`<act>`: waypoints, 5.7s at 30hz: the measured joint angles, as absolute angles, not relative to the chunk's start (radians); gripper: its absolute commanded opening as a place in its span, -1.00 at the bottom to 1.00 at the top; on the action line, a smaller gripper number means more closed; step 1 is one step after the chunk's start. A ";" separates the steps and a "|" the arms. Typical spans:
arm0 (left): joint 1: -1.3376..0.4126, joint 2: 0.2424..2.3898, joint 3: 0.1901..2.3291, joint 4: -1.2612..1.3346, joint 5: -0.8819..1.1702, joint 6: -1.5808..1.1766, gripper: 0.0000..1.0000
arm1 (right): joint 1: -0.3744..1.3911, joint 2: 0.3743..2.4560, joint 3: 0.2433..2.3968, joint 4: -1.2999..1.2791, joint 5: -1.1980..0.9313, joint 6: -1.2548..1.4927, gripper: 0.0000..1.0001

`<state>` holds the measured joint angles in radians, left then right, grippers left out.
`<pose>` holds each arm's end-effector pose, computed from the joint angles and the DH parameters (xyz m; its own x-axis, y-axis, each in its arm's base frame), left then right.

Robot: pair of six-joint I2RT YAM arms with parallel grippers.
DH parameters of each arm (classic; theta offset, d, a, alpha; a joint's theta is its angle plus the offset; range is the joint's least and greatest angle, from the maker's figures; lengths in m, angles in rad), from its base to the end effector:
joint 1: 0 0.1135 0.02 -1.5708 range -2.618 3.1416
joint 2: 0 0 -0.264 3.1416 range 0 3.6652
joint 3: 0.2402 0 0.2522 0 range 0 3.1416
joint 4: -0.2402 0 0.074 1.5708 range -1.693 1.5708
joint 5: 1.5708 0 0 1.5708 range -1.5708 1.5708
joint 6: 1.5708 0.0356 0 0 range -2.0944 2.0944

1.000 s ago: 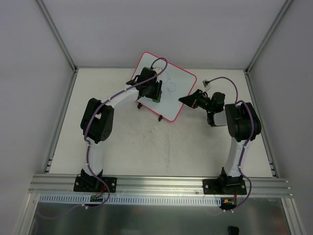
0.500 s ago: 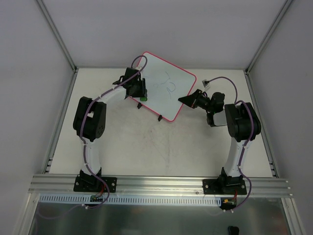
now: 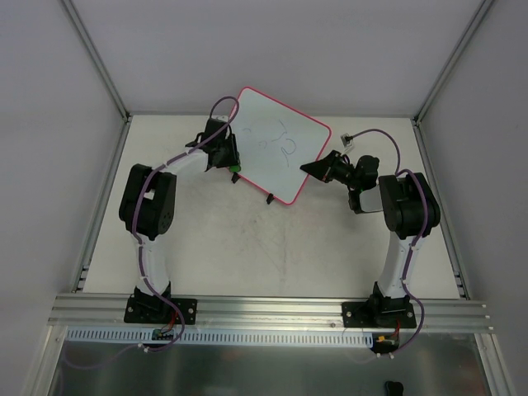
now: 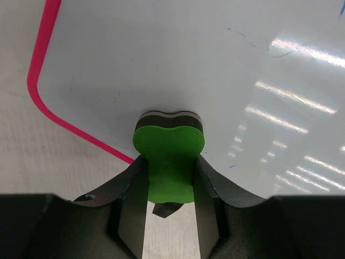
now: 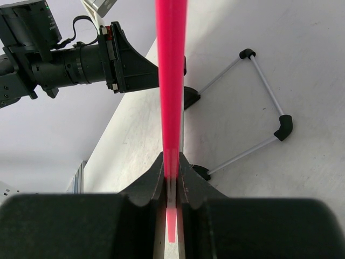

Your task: Erase the whiteboard

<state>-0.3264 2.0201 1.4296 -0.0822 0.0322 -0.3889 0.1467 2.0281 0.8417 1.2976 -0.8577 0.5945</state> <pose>0.4327 -0.1477 0.1965 -0.6767 -0.1710 -0.7161 0.0948 0.9443 -0.3151 0.3727 0.0823 0.1566 -0.3791 0.3144 -0.8703 -0.7567 0.4360 0.4871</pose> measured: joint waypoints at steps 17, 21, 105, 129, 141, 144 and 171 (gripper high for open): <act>-0.526 2.020 1.492 -0.004 -0.036 -0.464 -1.00 | 0.146 2.028 0.842 1.282 -0.849 0.591 -1.00; -0.533 2.025 1.502 -0.004 -0.035 -0.472 -1.00 | 0.146 2.028 0.842 1.282 -0.847 0.591 -1.00; -0.663 2.105 1.674 0.088 -0.084 -0.323 -1.00 | 0.150 2.013 0.841 1.234 -0.833 0.584 -1.00; -0.363 2.138 1.728 -0.157 -0.006 -0.272 -1.00 | 0.160 1.992 0.836 1.245 -0.854 0.587 -1.00; -0.514 2.139 1.782 -0.156 0.103 -0.211 -1.00 | 0.160 1.992 0.836 1.234 -0.851 0.587 -0.99; -0.564 2.142 1.802 -0.156 0.115 -0.204 -1.00 | 0.159 1.992 0.836 1.225 -0.849 0.587 -1.00; -0.378 2.209 1.895 -0.238 0.178 -0.195 -1.00 | 0.161 1.993 0.836 1.236 -0.853 0.588 -0.99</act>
<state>-0.3779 2.2093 1.8946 -0.2379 0.1776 -0.1947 0.1612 1.9926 0.8360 1.2362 -0.8528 0.5880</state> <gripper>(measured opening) 0.327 0.098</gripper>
